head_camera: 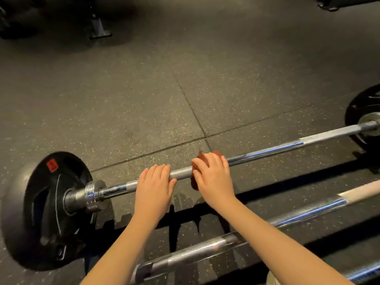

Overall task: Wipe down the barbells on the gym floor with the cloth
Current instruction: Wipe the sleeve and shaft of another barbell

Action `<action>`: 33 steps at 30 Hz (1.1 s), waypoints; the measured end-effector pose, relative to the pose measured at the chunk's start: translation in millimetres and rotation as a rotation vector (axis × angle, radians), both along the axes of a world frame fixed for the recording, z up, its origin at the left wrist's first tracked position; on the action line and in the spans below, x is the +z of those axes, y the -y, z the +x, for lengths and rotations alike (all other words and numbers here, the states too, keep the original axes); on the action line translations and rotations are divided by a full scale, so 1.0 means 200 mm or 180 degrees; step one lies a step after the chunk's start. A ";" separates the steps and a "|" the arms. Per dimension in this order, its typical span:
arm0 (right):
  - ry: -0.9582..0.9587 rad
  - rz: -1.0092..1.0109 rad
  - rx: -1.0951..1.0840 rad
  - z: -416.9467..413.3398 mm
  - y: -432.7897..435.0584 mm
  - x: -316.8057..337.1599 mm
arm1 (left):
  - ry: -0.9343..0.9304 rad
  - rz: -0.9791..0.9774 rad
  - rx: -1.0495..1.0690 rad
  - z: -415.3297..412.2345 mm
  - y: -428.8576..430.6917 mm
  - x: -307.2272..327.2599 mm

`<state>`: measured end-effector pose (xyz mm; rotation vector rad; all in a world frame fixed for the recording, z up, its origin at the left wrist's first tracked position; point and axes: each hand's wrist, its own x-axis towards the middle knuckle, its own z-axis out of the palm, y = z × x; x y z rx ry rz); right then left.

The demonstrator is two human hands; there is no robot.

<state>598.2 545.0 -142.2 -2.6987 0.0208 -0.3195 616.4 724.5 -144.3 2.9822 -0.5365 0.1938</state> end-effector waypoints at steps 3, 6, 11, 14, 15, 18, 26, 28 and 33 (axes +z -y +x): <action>-0.0111 -0.0231 0.0587 0.03 0.06 0.02 | -0.0009 -0.0022 -0.0052 0.00 -0.01 0.00; -0.0106 -0.0483 0.0076 0.06 0.23 0.04 | -0.0129 -0.0032 -0.0186 0.00 -0.02 0.02; -0.0082 -0.0450 -0.0231 0.00 0.08 0.04 | -0.0253 0.0074 -0.0279 0.01 -0.03 0.03; -0.0135 -0.0507 0.0147 0.01 0.05 0.08 | -0.0331 0.0042 -0.0239 0.00 -0.03 0.02; -0.0176 -0.0519 0.0184 0.01 0.06 0.10 | -0.0339 0.0028 -0.0249 0.00 -0.04 0.02; -0.0350 -0.0431 0.0245 -0.04 0.07 0.17 | -0.0325 -0.0006 -0.0285 0.00 -0.06 0.02; -0.1029 -0.0324 0.0414 -0.28 0.17 0.47 | -0.0569 -0.0008 -0.0260 -0.01 -0.05 0.09; -0.1080 -0.0420 0.0399 -0.33 0.19 0.58 | -0.0730 0.0113 -0.0245 -0.02 -0.05 0.11; -0.1313 -0.0897 0.0608 -0.39 0.22 0.85 | -0.0944 0.0228 -0.0214 -0.03 -0.06 0.16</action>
